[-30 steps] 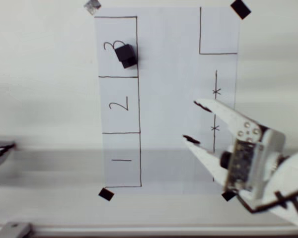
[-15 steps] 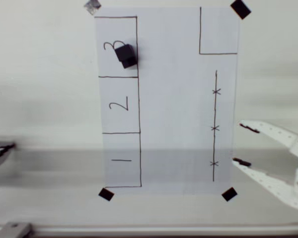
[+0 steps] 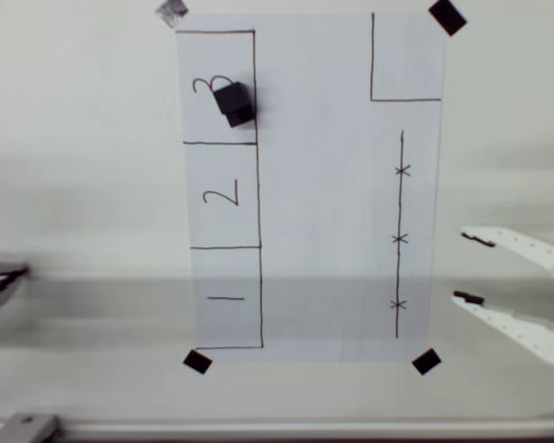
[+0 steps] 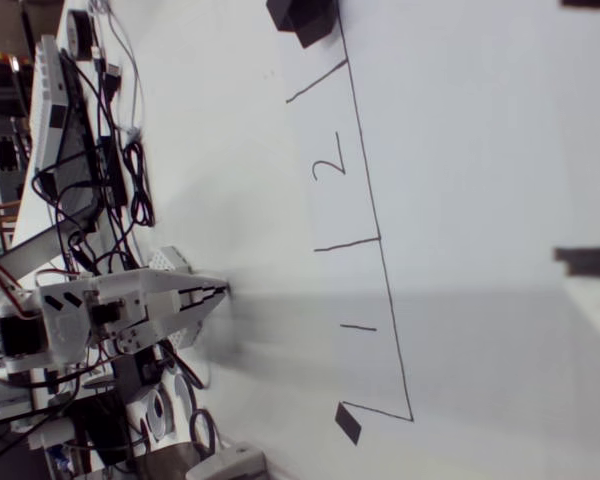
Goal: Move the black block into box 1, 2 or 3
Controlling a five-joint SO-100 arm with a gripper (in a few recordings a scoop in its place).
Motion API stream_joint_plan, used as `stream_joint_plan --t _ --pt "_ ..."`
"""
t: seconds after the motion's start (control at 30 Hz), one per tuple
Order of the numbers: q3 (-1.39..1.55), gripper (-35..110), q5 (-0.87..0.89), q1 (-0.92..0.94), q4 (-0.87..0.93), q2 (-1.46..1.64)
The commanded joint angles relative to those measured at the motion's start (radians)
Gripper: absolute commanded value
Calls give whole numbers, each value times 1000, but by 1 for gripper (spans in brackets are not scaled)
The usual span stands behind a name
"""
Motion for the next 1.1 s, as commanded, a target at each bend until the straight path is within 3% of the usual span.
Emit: stream_joint_plan --t 0.0,0.2,0.5,0.7,0.93,1.07 --pt "25 23 -8 -5 -11 43" --pt "29 23 -23 -5 46 43" --pt "29 22 -181 -8 405 43" --pt "29 22 -169 -9 615 43" --pt "29 0 -147 -11 727 43" --pt "29 0 -140 -12 727 44"
